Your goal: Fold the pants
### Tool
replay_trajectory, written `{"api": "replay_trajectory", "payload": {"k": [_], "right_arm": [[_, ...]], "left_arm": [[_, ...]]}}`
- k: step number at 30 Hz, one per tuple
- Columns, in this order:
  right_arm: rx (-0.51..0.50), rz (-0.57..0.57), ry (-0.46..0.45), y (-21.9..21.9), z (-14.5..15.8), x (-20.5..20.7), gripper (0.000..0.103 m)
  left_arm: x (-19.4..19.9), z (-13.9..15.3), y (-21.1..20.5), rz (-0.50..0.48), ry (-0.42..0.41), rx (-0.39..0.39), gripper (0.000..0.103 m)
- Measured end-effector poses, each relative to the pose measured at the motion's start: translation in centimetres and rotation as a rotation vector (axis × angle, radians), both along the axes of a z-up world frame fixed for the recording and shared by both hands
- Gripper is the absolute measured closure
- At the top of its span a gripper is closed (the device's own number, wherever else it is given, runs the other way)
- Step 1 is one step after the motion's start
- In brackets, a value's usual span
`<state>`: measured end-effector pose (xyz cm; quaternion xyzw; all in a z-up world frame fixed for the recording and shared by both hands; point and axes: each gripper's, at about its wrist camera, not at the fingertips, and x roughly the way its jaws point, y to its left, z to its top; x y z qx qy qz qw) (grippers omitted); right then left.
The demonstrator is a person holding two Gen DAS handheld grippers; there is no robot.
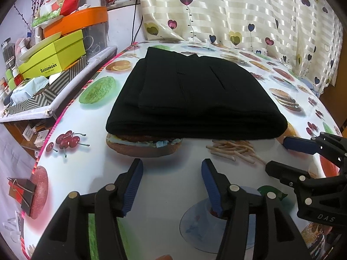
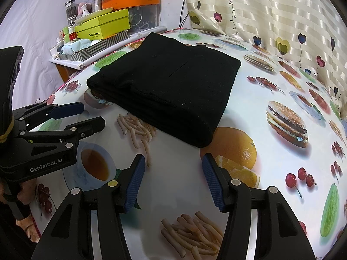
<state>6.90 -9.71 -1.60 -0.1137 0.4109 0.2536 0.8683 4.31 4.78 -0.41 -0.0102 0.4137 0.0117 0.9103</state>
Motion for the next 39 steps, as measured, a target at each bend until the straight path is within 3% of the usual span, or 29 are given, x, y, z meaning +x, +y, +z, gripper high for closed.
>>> {"api": "replay_trajectory", "payload": {"k": [39], "right_arm": [[0.001,0.002,0.002,0.01,-0.02,0.06,0.043]], "left_arm": [[0.04,-0.03,0.03,0.002,0.001,0.001,0.041]]}}
